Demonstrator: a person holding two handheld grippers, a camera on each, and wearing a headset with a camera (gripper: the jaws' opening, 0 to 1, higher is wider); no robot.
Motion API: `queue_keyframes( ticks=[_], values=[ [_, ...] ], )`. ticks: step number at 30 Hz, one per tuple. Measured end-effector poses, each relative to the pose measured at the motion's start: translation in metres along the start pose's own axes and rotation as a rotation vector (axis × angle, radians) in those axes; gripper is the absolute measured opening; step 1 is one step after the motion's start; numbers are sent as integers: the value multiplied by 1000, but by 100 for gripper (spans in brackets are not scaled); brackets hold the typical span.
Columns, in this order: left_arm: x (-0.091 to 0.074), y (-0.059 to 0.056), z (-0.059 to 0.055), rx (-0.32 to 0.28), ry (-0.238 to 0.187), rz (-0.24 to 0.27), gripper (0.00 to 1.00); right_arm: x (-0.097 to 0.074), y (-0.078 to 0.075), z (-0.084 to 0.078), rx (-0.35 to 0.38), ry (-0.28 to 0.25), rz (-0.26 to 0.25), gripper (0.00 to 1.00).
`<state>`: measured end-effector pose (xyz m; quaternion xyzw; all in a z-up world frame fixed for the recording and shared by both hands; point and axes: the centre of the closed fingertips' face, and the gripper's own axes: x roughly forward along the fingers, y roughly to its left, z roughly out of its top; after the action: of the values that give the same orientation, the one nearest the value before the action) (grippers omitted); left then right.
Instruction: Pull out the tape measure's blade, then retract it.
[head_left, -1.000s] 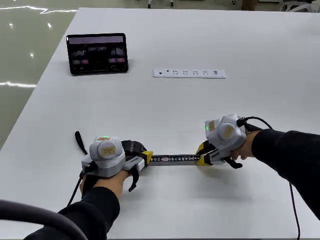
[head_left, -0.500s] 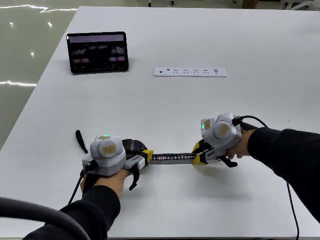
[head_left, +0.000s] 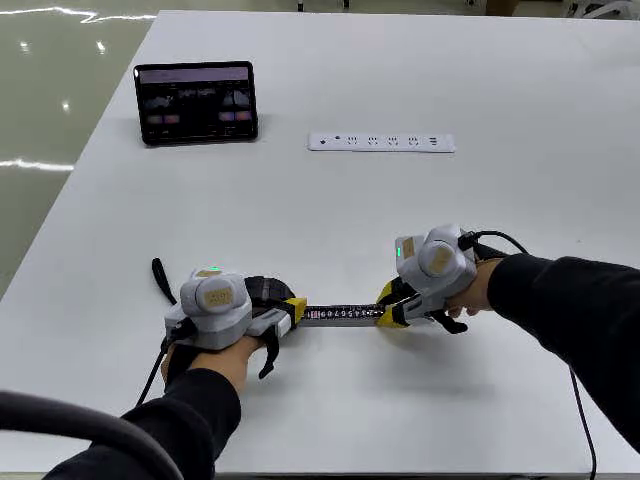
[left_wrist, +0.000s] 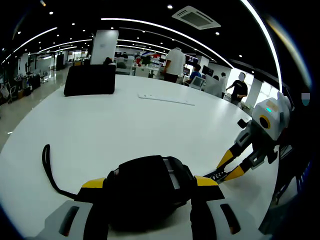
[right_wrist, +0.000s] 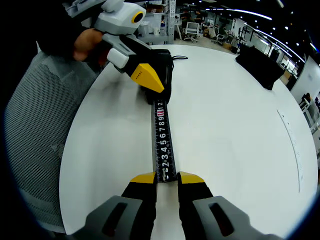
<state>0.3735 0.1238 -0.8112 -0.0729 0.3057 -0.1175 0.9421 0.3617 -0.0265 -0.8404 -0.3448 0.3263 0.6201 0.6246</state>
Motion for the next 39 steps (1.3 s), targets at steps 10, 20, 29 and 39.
queue_keyframes(
  ticks=[10, 20, 29, 39],
  values=[
    [0, -1, 0, 0, 0, -2, 62, 4, 0, 5, 5, -11, 2, 11],
    [0, 0, 0, -3, -1, -1, 62, 9, -1, 12, 18, -19, 1, 12],
    [-1, 0, 0, -4, -3, 0, 62, 14, -1, 19, 21, -29, 1, 11],
    [-1, 0, 1, -15, -2, -3, 62, 20, 1, 30, 20, -46, 4, 12]
  ],
)
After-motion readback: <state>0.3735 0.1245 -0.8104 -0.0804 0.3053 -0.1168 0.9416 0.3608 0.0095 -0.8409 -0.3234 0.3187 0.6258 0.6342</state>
